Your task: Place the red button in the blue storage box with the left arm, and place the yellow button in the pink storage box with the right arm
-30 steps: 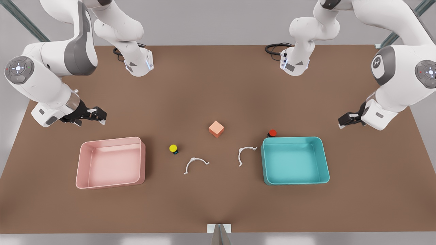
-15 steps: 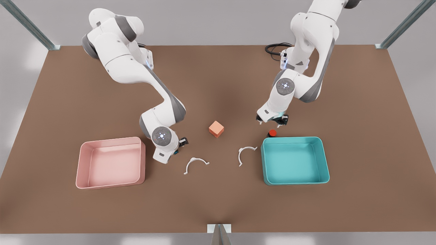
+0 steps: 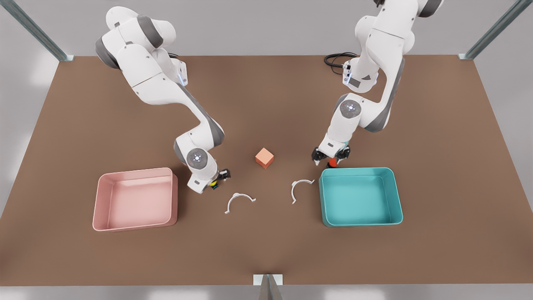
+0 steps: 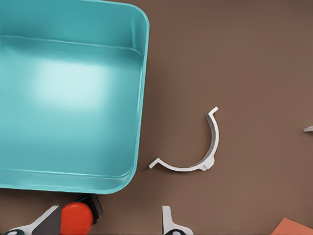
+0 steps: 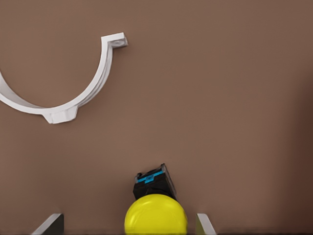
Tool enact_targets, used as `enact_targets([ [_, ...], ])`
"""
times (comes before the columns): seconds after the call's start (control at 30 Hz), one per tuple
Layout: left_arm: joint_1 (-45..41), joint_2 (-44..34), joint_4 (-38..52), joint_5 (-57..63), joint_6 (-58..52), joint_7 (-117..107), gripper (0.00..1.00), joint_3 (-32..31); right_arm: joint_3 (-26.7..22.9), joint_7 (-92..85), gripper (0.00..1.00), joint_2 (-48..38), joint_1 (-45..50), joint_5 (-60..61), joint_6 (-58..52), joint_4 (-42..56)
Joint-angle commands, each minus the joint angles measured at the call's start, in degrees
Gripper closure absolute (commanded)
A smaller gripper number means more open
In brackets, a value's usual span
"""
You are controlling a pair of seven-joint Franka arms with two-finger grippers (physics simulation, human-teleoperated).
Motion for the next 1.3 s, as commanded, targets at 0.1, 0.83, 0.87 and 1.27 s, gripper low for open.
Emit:
enact_targets([
  [0.1, 0.34, -1.24, -4.29, 4.48, 1.33, -15.31, 0.0, 0.06, -0.13, 6.9, 0.0, 0.38, -0.04, 0.05, 0.6, -1.08],
  [0.83, 0.43, 12.47, -2.44, 8.96, 10.38, -16.19, 0.03, 1.73, -0.48, 4.0, 0.35, 3.55, -1.62, -0.21, 3.85, -0.9],
  [0.87, 0.43, 12.64, -2.35, 8.96, 10.47, -16.28, 0.06, 1.73, -0.48, 4.0, 0.37, 3.55, -1.62, -0.21, 3.85, -0.81],
  [1.27, 0.25, 13.26, -2.26, 9.14, 10.21, -16.01, 0.47, 1.73, -1.01, 2.51, 0.46, -5.06, -2.5, 0.05, 1.66, -0.73],
])
